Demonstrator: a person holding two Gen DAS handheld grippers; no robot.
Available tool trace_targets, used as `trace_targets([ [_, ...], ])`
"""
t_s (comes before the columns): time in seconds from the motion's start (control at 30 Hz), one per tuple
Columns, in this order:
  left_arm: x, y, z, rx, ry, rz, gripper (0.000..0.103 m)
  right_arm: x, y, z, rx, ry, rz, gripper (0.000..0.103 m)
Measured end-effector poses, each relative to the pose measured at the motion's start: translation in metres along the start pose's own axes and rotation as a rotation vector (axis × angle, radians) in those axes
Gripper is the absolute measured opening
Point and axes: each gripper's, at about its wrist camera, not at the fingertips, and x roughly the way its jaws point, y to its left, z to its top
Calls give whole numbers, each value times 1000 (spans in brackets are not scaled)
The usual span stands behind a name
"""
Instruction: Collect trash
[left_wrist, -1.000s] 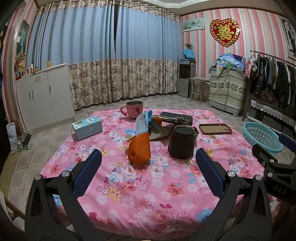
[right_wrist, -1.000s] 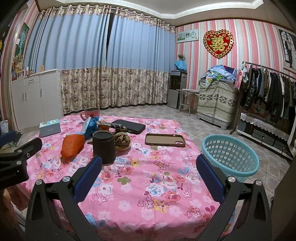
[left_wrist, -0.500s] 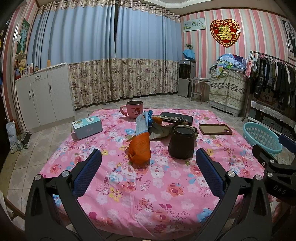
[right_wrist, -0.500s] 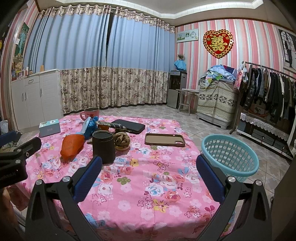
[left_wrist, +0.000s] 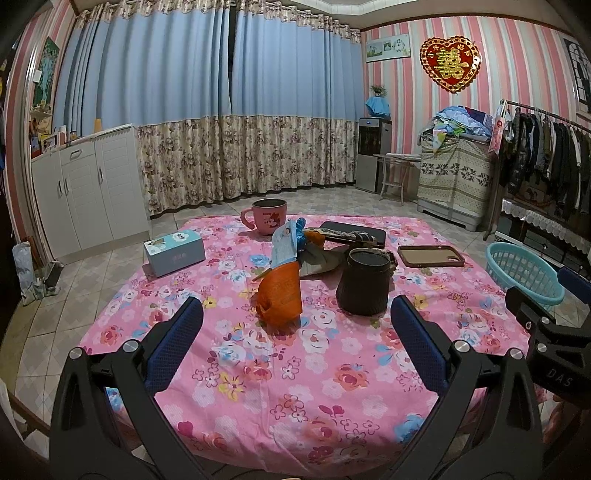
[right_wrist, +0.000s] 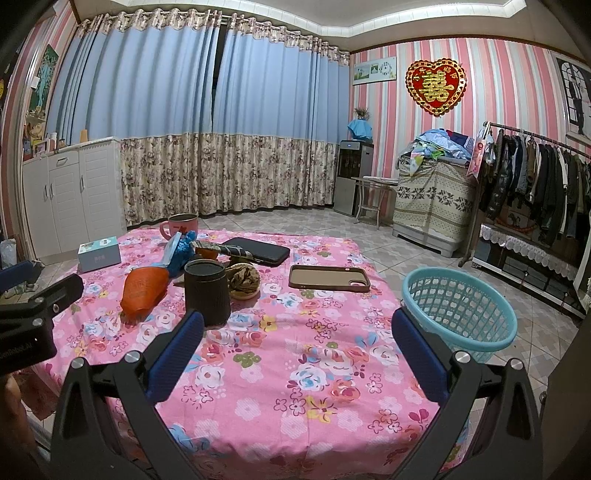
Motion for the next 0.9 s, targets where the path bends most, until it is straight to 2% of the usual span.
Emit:
trace_targets([
  [0.9,3,0,-6,4,9,2,98,2,0,0,2,3,4,99],
])
